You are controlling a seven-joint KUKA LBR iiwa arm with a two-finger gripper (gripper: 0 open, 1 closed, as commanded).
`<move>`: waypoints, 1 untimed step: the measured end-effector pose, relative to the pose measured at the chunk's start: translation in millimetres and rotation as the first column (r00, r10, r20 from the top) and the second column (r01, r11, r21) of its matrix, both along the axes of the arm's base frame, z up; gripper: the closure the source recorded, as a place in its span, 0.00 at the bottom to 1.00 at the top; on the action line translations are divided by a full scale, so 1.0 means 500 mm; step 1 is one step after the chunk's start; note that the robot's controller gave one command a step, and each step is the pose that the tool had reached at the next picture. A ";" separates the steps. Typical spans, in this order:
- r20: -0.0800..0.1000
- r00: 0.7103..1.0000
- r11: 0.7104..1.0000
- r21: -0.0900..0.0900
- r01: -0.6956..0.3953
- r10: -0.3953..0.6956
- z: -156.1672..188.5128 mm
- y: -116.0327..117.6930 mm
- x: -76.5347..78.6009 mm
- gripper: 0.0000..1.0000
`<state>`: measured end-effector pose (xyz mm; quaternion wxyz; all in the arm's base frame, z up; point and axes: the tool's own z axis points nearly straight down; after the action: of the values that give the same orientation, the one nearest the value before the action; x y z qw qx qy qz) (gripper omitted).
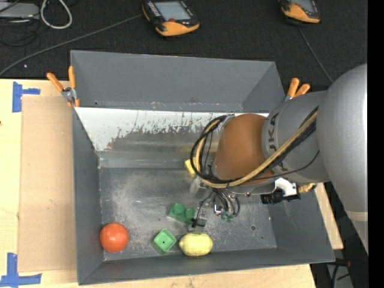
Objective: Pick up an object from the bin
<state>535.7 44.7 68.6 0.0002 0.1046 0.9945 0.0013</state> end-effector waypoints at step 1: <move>-0.004 1.000 1.000 -0.001 0.018 -0.018 0.003 0.041 -0.016 1.00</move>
Offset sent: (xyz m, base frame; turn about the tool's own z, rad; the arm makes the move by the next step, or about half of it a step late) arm 0.0000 0.0000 0.0000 0.0000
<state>527.6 65.0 70.3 -0.0017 0.1136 0.9935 0.0004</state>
